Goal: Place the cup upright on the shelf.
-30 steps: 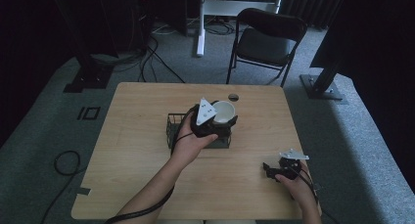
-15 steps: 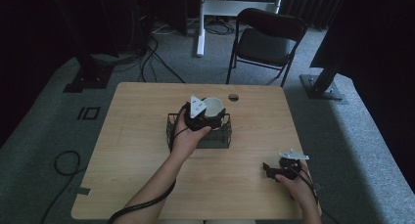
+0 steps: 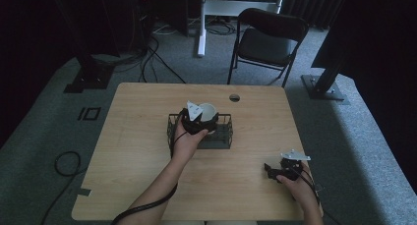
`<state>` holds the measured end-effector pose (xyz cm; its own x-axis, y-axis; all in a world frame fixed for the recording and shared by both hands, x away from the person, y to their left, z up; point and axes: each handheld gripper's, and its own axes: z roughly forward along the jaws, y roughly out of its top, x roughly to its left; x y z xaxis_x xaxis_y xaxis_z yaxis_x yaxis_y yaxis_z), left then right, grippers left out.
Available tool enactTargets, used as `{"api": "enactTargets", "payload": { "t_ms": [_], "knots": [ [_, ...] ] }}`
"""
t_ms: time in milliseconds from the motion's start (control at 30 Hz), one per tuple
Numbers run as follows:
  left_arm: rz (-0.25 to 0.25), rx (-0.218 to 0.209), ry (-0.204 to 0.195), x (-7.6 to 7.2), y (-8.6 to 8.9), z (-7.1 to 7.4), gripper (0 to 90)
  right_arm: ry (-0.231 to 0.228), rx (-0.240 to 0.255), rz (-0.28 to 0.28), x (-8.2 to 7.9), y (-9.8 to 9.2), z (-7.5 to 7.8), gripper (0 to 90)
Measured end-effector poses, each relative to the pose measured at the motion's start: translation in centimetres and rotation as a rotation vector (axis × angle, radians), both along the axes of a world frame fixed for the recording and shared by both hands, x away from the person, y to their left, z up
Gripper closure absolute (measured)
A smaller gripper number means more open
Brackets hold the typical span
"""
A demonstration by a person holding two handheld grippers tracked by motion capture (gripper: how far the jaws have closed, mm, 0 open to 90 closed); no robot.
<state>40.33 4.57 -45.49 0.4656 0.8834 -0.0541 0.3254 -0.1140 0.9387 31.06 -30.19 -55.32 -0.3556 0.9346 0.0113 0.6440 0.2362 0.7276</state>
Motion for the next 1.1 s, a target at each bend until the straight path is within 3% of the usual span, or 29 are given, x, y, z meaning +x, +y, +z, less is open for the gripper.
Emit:
{"api": "enactTargets", "payload": {
  "t_ms": [233,400,667,867,933,1100],
  "knots": [
    [0.019,0.045,0.016,0.1,-0.1,-0.8,20.2,0.0,0.0,0.0,0.0,0.0,0.0,12.5],
    [0.019,0.052,0.026,0.2,-0.2,-1.3,20.2,0.0,0.0,0.0,0.0,0.0,0.0,12.5],
    [0.006,0.099,-0.003,0.0,-0.8,-1.5,20.0,0.0,0.001,0.0,0.0,0.0,0.0,12.5],
    [0.009,0.095,0.001,0.1,-0.7,-1.4,19.5,0.0,0.001,0.0,0.0,0.0,0.0,12.5],
    [-0.004,0.075,0.005,0.2,-0.6,-1.4,19.0,0.0,0.001,0.0,0.0,0.0,0.0,12.5],
    [-0.027,0.084,0.003,0.0,-0.4,-0.9,14.8,0.0,0.001,0.0,0.0,0.0,0.0,12.5]
  ]
}}
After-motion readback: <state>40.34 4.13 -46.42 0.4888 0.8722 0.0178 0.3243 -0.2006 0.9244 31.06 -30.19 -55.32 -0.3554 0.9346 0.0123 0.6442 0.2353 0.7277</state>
